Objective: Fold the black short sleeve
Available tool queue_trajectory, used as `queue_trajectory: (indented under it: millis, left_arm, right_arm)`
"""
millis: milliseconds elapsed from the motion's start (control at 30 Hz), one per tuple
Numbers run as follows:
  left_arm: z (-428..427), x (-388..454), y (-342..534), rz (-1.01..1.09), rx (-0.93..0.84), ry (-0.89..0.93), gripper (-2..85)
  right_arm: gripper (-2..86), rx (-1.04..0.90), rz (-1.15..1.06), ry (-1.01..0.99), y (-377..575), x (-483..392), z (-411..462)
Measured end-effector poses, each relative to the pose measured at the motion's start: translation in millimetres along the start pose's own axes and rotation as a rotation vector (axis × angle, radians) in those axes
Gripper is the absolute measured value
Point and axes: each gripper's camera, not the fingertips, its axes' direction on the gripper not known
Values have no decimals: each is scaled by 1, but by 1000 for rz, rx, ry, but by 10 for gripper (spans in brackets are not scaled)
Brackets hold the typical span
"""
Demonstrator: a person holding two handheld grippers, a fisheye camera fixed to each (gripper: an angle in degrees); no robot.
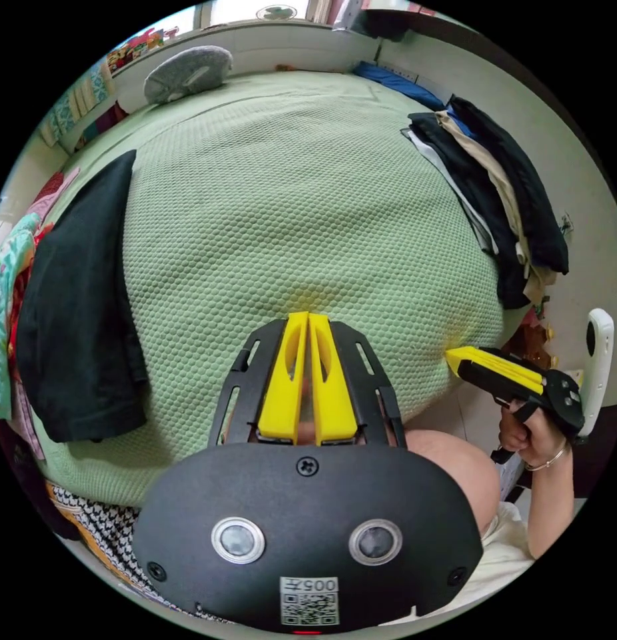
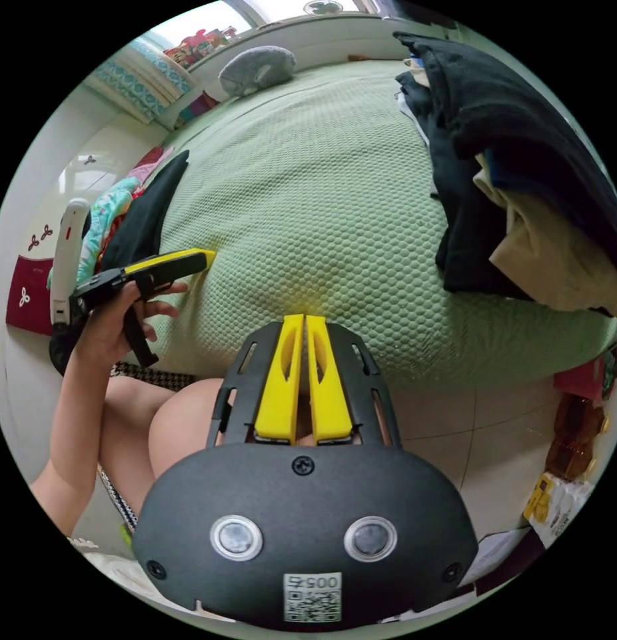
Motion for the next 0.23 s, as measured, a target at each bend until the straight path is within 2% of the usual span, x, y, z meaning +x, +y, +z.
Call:
queue_trajectory:
  millis: [100,200,233]
  left_arm:
    - [5,-2,-8,-22,10,41,-6]
    - [9,3,-14,-9,23,37,-6]
    - [11,6,-17,-3,23,28,-6]
  right_arm:
    - [-14,42,-63,18,11,-5,-13]
    - [-10,227,-64,-77,22,-6,-57]
    - [-7,305,-65,-21,22,-8,-80]
